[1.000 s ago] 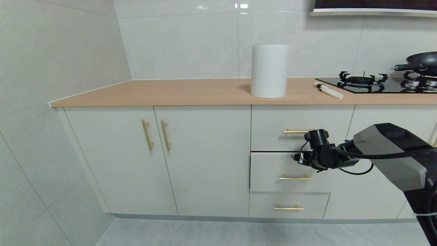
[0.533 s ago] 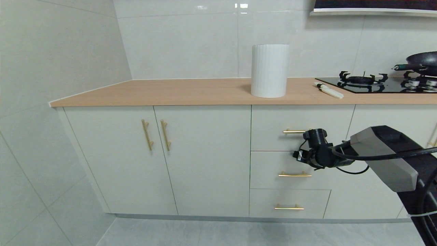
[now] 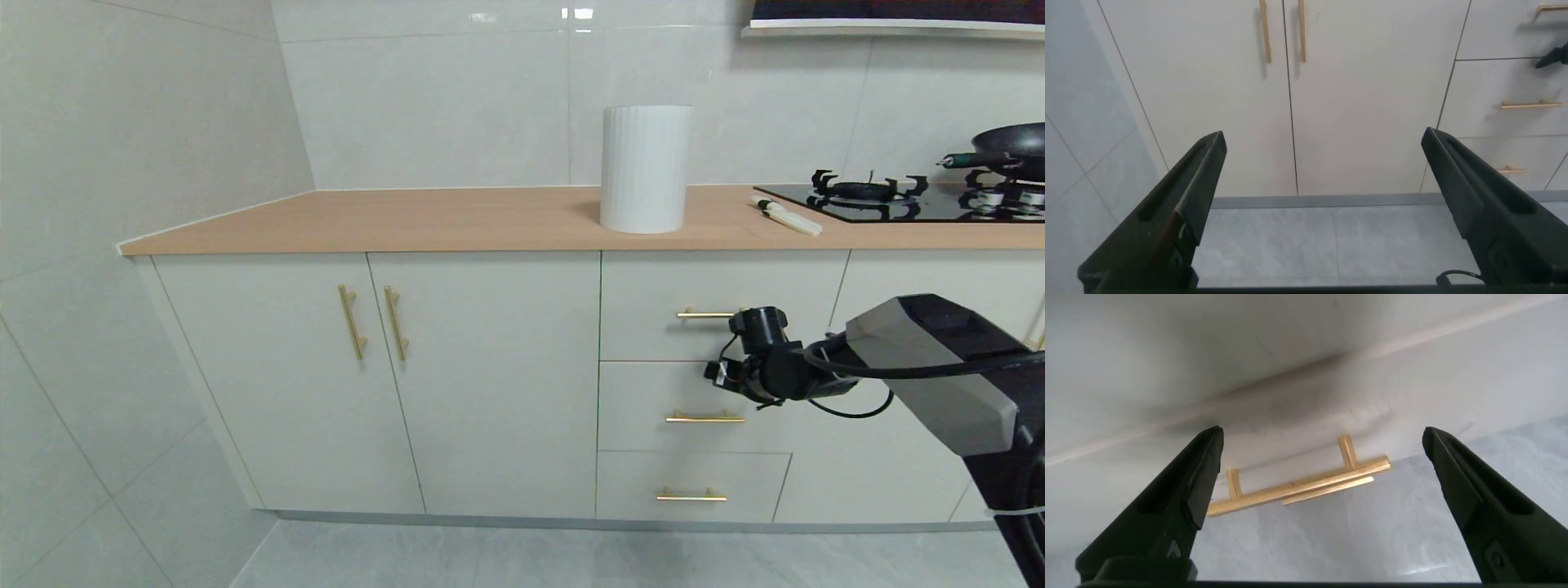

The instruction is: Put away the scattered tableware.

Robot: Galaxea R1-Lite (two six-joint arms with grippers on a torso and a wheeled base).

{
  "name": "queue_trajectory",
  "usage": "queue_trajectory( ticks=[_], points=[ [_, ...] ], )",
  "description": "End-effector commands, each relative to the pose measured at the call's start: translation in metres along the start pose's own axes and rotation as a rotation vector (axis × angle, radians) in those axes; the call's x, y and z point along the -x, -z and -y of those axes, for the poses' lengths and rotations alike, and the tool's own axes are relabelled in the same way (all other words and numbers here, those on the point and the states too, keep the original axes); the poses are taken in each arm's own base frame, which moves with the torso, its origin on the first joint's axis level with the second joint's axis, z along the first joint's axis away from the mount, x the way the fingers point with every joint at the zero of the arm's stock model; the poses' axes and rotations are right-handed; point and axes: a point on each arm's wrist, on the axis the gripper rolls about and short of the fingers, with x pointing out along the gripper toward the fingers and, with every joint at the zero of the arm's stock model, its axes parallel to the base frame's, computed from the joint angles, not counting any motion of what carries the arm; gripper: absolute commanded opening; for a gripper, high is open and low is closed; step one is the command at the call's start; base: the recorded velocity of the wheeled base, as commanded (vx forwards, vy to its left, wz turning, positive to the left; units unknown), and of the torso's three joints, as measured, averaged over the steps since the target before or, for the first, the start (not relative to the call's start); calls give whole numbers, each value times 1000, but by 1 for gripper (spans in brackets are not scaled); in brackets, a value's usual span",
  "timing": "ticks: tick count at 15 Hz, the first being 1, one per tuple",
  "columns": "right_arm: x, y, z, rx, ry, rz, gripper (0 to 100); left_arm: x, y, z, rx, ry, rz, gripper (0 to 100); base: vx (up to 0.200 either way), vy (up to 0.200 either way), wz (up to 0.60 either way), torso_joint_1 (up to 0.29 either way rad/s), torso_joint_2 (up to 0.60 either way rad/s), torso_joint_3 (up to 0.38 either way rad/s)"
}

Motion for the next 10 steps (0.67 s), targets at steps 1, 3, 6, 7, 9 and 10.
queue_trajectory(
  ticks=[1,3,6,7,9,10],
  points=[
    [55,-16,4,7,-15,7,100,0,0,0,0,1,-1,100,0,0,0,0,0,0],
    [99,-26,10,4,-29,30,100,0,0,0,0,-1,-1,100,0,0,0,0,0,0],
    [217,-40,37,-25,-71,138,100,0,0,0,0,1,-1,100,0,0,0,0,0,0],
    [247,-38,46,-35,-85,171,100,0,0,0,0,1,-1,100,0,0,0,0,0,0],
    [311,-25,73,-31,-99,263,100,0,0,0,0,1,-1,100,0,0,0,0,0,0],
    [337,-16,87,-1,-77,318,100,0,0,0,0,1,-1,100,0,0,0,0,0,0]
  ],
)
